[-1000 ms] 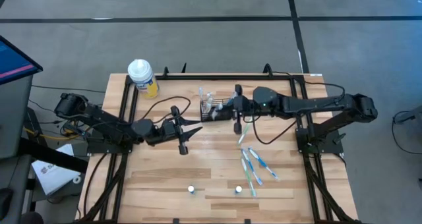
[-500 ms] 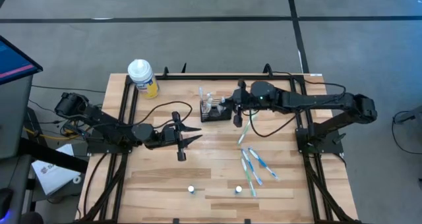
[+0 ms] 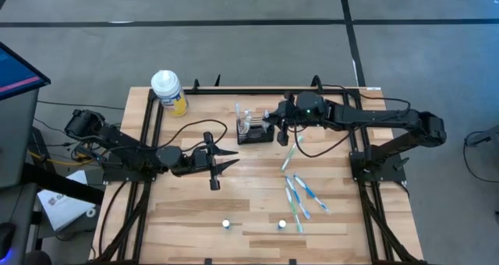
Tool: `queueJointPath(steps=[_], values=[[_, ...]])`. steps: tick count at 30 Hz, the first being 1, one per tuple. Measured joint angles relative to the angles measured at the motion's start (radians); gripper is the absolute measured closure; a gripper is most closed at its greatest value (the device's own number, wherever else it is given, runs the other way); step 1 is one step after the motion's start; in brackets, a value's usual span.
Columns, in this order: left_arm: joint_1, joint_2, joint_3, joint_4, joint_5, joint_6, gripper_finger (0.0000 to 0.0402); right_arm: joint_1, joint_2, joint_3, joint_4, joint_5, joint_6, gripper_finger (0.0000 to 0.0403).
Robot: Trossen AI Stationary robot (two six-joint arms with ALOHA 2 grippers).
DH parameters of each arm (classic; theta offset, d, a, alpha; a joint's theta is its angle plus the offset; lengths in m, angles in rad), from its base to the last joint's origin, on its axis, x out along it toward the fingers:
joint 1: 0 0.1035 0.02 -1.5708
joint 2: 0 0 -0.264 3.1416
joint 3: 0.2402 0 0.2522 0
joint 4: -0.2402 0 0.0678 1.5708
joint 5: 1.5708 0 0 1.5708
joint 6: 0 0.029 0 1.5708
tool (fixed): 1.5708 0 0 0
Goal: Pick & Place toothbrushing station
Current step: Put the blue toothbrush into the black mesh organizer
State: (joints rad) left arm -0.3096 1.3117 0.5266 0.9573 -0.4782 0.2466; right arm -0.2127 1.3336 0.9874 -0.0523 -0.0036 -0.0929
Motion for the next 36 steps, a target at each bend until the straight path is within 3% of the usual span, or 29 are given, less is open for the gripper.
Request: queueJointPath(steps=[11, 23, 36], values=[[0.000, 0.000, 0.000, -0.021, 0.000, 0.000, 0.0309, -0.041, -0.040, -0.012, -0.050, -0.022, -0.007, 0.0398], [0.003, 0.000, 0.000, -0.024, 0.000, 0.000, 0.0309, -0.083, -0.112, -0.214, 0.178, -0.078, 0.023, 0.0398], [0.003, 0.000, 0.000, -0.026, 0.000, 0.000, 0.0309, -0.139, -0.101, -0.393, 0.438, -0.150, 0.086, 0.0397]])
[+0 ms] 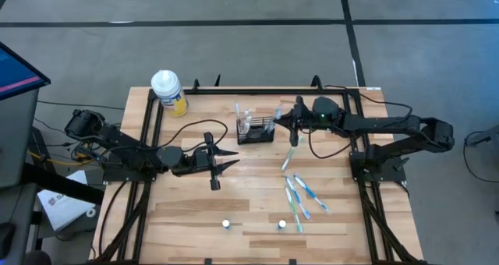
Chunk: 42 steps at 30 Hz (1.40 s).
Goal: Pick & Place toothbrushing station
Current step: Put the blue toothbrush into the black mesh organizer
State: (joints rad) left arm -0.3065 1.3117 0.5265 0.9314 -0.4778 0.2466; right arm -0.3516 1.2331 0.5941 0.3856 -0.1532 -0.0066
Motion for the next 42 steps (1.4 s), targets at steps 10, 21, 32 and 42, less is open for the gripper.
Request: queueJointPath(steps=[10, 21, 32, 42], values=[[0.000, 0.000, 0.000, 0.000, 0.000, 0.000, 0.0309, -0.019, 0.121, -0.038, 0.157, -0.007, 0.022, 0.0396], [0.000, 0.000, 0.000, -0.009, 0.000, 0.000, 0.0309, -0.025, 0.212, -0.040, 0.209, -0.030, 0.034, 0.0378], [0.000, 0.000, 0.000, -0.012, 0.000, 0.000, 0.0309, -0.025, 0.212, -0.040, 0.206, -0.062, 0.034, 0.0368], [0.000, 0.000, 0.000, -0.012, 0.000, 0.000, 0.0309, -0.030, 0.205, -0.040, 0.203, -0.059, 0.034, 0.0304]])
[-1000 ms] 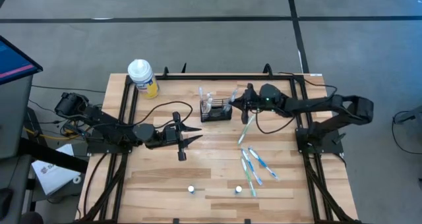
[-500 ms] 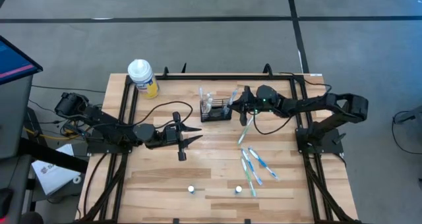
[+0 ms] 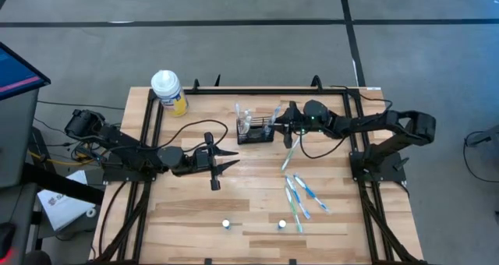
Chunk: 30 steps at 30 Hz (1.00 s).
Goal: Pick & Place toothbrushing station
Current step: Put the blue toothbrush into the black mesh organizer
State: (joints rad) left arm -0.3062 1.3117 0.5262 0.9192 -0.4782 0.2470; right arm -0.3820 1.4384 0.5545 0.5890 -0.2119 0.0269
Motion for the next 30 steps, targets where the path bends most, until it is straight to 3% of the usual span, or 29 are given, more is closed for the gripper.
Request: queueJointPath(steps=[30], values=[[0.000, 0.000, 0.000, -0.006, 0.000, 0.000, 0.0309, -0.001, -0.086, 0.010, -0.084, 0.003, -0.038, 0.0226]])
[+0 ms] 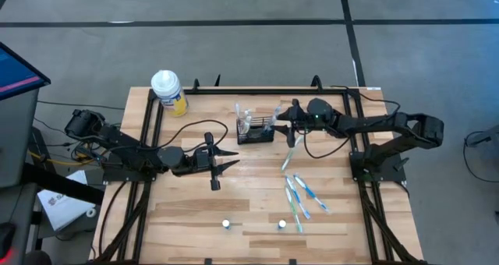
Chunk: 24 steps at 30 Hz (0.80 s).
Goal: Pick & Place toothbrushing station
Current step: Put the blue toothbrush into the black mesh organizer
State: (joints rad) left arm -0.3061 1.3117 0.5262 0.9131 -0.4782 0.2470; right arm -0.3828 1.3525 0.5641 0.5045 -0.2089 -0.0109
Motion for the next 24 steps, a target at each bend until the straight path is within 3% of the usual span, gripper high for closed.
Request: queueJointPath(steps=[13, 24], values=[[0.000, 0.000, 0.000, -0.001, 0.000, 0.000, 0.0309, 0.003, 0.000, 0.011, -0.071, -0.003, 0.011, 0.0206], [0.005, 0.000, 0.000, -0.001, 0.000, 0.000, 0.0309, -0.014, -0.096, 0.010, -0.111, 0.000, 0.004, 0.0204]])
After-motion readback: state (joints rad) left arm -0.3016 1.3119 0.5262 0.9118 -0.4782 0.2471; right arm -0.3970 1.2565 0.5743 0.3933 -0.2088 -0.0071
